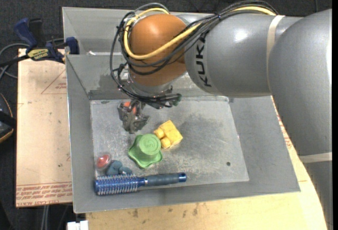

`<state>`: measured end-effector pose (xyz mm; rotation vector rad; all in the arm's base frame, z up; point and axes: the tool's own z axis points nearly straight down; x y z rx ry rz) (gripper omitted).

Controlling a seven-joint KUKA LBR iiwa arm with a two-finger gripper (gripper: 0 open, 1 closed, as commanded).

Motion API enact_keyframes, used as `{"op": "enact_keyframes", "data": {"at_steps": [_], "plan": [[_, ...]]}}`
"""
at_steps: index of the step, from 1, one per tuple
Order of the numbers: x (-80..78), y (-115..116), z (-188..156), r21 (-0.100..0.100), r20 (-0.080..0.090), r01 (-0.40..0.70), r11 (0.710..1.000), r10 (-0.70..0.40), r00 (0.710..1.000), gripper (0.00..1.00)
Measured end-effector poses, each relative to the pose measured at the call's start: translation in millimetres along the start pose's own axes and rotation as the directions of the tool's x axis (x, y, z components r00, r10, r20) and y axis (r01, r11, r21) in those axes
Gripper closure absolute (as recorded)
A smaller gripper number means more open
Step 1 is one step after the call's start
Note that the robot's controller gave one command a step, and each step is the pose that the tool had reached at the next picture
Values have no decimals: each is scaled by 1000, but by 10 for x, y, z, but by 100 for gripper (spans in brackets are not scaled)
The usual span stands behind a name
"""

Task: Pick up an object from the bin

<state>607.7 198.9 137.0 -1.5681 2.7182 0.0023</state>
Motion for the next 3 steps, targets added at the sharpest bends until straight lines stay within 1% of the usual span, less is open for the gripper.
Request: {"op": "enact_keyframes", "data": {"at_steps": [1, 2, 3], "plan": [[-176, 207, -46, 0, 1, 62, 998, -62, 998, 100], [-64, -138, 611, -5, 4, -38, 999, 38, 999, 100], [397, -299, -165, 7, 2, 91, 996, -91, 996, 100]]}}
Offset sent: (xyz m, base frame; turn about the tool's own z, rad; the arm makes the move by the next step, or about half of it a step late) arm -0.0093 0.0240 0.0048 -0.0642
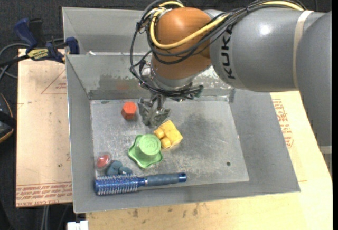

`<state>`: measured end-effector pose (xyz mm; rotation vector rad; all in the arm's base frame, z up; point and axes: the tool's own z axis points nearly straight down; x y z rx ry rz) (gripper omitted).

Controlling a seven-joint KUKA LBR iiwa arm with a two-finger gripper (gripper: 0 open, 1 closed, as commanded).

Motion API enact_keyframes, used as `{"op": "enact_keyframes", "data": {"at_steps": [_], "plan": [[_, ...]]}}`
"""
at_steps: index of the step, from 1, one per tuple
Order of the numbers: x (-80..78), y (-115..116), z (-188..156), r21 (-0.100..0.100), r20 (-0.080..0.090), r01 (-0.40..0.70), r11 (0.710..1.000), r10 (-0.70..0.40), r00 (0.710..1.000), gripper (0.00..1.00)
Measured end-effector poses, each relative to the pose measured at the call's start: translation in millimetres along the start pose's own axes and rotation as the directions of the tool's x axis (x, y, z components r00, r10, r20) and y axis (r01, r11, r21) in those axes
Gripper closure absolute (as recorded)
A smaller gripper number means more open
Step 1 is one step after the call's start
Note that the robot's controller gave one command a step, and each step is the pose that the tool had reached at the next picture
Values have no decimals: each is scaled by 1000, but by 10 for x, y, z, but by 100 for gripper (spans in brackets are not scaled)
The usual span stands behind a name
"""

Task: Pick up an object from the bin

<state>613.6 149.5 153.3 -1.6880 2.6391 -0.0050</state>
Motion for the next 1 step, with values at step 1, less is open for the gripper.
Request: {"op": "enact_keyframes", "data": {"at_steps": [1], "plan": [[-460, -273, -472, 1, 5, 35, 999, -35, 999, 100]]}}
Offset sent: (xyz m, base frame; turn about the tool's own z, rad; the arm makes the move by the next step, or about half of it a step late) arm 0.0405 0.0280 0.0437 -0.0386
